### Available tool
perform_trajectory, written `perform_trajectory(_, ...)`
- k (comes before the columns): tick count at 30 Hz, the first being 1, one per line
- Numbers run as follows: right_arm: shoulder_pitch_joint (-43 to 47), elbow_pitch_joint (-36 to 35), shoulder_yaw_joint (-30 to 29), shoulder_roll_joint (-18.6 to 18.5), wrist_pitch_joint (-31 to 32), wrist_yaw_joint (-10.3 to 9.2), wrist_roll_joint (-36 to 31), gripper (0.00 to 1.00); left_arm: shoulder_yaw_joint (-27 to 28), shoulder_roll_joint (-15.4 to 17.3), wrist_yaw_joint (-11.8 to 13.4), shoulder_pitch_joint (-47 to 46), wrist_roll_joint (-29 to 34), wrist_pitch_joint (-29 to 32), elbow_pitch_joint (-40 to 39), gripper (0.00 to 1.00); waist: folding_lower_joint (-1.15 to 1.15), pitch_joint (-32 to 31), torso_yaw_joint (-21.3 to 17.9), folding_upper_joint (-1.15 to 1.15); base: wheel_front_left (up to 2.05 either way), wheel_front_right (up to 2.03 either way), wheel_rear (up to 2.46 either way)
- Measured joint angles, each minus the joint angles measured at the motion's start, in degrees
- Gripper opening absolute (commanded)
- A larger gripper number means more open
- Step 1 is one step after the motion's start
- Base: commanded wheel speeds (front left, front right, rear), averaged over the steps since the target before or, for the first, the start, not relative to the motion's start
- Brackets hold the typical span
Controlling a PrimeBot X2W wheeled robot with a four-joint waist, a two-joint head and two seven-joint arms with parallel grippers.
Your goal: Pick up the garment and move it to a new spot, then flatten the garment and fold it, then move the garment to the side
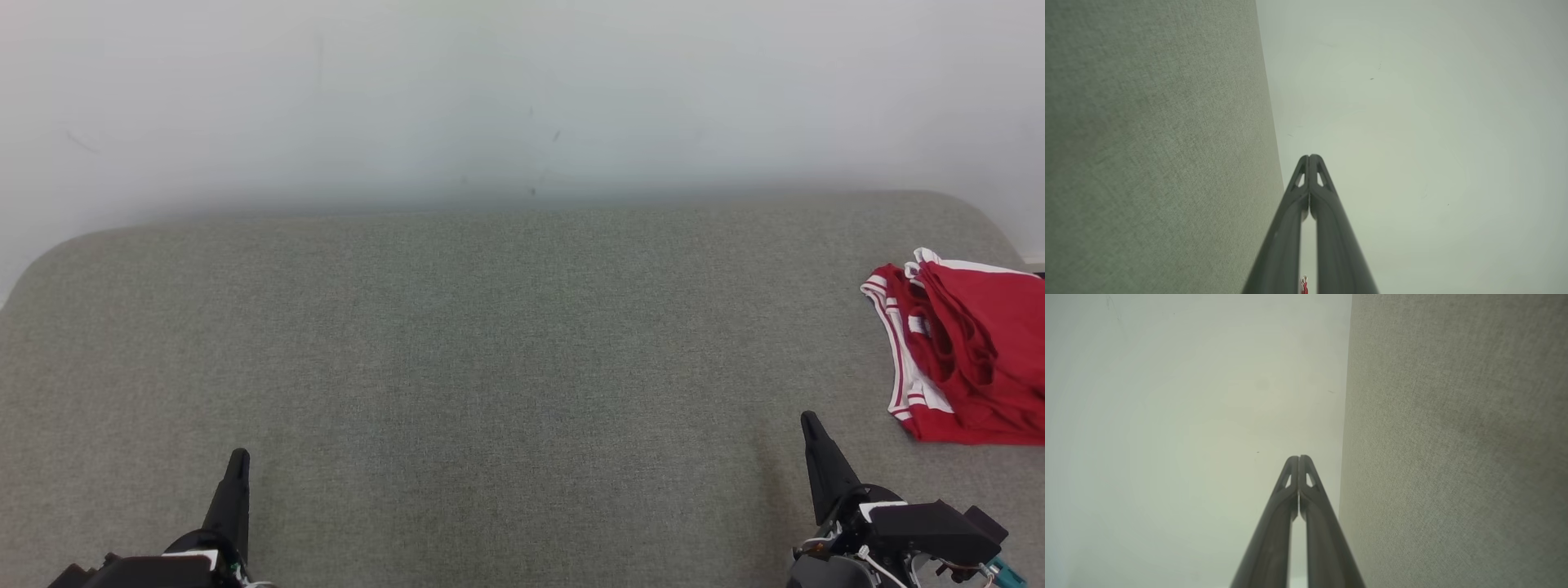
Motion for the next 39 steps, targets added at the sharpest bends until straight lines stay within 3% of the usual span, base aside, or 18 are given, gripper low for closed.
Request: perform_trajectory(39, -0.01, 0.00, 0.00, 0.00, 0.01, 0.00, 0.00, 0.00, 0.01, 0.00, 0.00, -0.02, 0.00, 0.00, 0.01, 0.00, 0.00, 0.00, 0.00, 0.00, 0.00, 0.00, 0.00)
